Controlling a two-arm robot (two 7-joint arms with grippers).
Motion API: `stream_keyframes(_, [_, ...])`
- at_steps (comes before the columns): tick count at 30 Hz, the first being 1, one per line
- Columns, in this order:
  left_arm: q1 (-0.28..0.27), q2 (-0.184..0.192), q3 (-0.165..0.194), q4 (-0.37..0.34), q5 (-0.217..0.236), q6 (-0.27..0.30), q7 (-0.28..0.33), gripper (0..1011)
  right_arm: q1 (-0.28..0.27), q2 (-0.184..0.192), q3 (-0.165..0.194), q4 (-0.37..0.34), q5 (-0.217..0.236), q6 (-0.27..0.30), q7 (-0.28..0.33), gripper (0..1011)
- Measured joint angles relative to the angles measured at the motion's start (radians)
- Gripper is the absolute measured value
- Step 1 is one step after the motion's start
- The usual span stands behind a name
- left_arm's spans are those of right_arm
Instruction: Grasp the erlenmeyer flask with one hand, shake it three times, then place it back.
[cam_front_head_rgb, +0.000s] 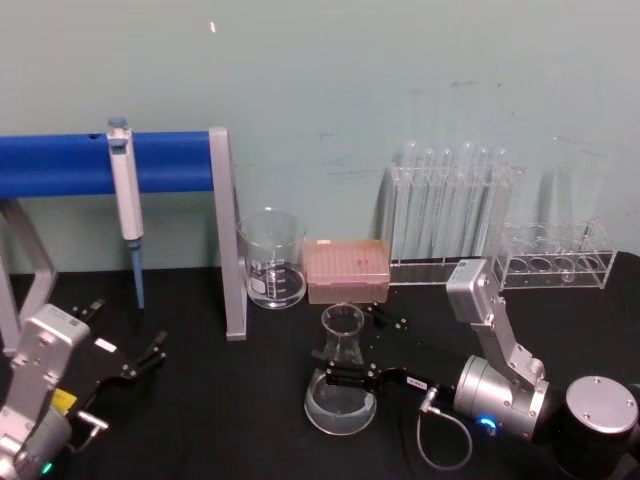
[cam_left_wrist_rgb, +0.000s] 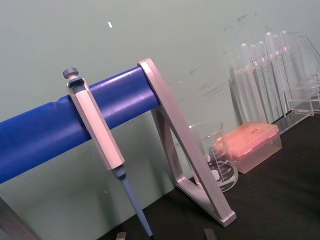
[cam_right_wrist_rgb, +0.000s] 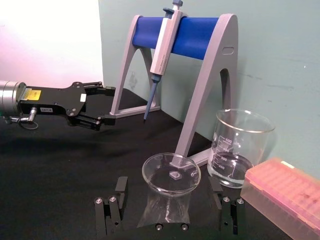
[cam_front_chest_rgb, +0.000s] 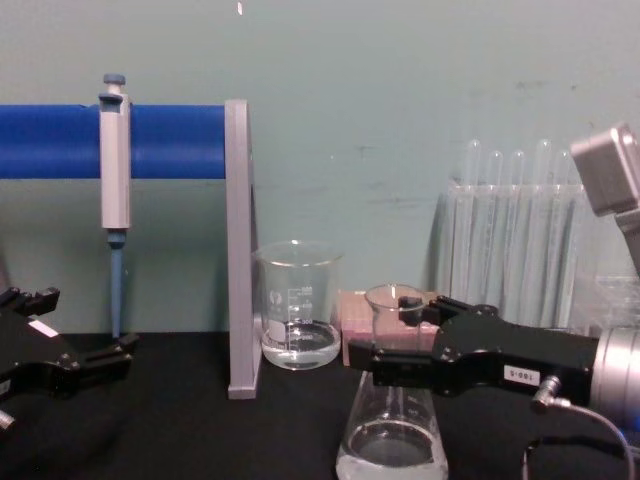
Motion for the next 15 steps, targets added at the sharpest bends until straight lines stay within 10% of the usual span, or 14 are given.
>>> stream_keyframes(15, [0.0, 0.0, 0.0, 0.0, 0.0, 0.0, 0.0, 1001, -0.052, 0.04, 0.011, -0.073, -0.004, 0.024, -0.024, 1003])
